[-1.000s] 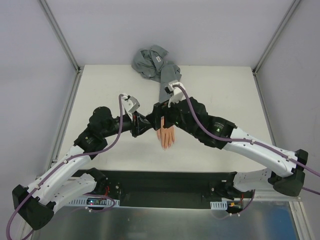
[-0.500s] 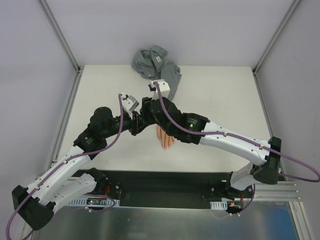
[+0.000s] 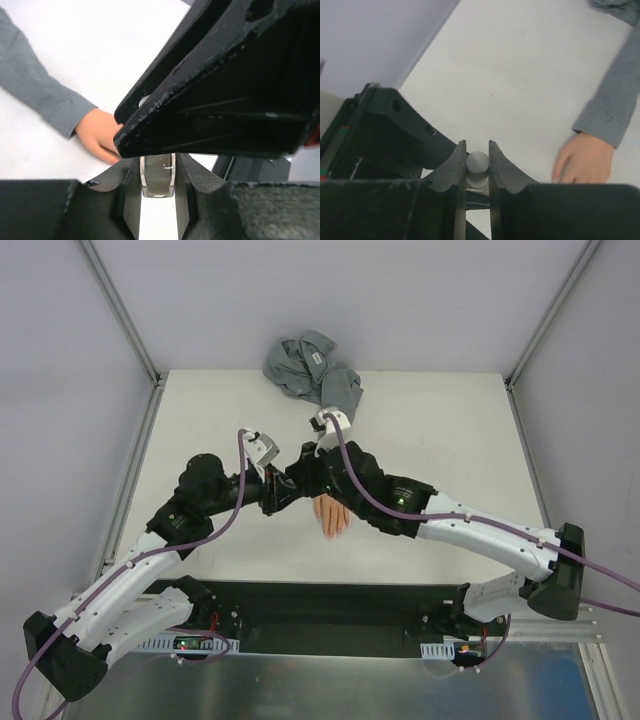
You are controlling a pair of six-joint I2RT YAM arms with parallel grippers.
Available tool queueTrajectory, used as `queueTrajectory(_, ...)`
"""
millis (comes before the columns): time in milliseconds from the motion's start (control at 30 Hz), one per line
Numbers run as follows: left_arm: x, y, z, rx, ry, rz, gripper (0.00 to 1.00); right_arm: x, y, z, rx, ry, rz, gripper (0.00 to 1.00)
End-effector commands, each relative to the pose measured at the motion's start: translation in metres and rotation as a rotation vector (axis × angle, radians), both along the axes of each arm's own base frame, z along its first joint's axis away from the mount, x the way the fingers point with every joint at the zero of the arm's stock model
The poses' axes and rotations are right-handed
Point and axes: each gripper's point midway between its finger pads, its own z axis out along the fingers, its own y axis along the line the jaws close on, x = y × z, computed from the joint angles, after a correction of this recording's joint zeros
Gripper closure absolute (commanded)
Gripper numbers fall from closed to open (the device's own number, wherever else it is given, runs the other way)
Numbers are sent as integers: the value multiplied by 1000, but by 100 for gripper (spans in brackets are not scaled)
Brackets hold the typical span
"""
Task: Paint the nails
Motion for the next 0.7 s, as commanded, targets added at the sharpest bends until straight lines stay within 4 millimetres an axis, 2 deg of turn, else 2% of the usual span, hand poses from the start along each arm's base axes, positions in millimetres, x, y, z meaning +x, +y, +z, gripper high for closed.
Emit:
queueTrajectory(0,-54,-21,56,-165,-141,-344,100,-30,6,29,110,-81,398,99)
queueTrajectory(33,-64,-22,60,-185,-149,-405,100,-47,12,39,158,-111,544,99)
queueTrajectory(67,-76,-24,66,-218,-152,-485,100,-55,13,45,211,-153,663,99)
queueTrajectory(100,-89,-24,70,-239,-162,-568,100,-100,11,51,261,-145,943,99)
queueTrajectory(133,-115,-20,69,-241,-149,-733,100,-108,7,53,273,-139,1010,99)
queueTrajectory(167,-123,-19,64,-247,-52,-792,100,-113,3,52,275,-122,1057,100)
queueTrajectory(200,-129,-17,73,-266,-119,-844,100,-121,-6,54,290,-110,1145,100)
queueTrajectory(233,-135,-15,71,-258,-92,-890,100,-125,-11,56,301,-102,1165,99)
queueTrajectory(333,-131,-17,67,-252,-44,-884,100,-123,-20,55,301,-110,1141,100)
queueTrajectory(467,-120,-22,66,-248,-76,-816,100,-119,-26,54,293,-124,1085,100)
queueTrajectory(567,-113,-23,62,-233,-80,-763,100,-109,-28,54,273,-115,993,98)
queueTrajectory(600,-105,-26,62,-232,-84,-712,100,-98,-28,52,261,-118,923,93)
queueTrajectory(667,-97,-27,58,-212,-81,-661,100,-94,-30,49,236,-98,864,83)
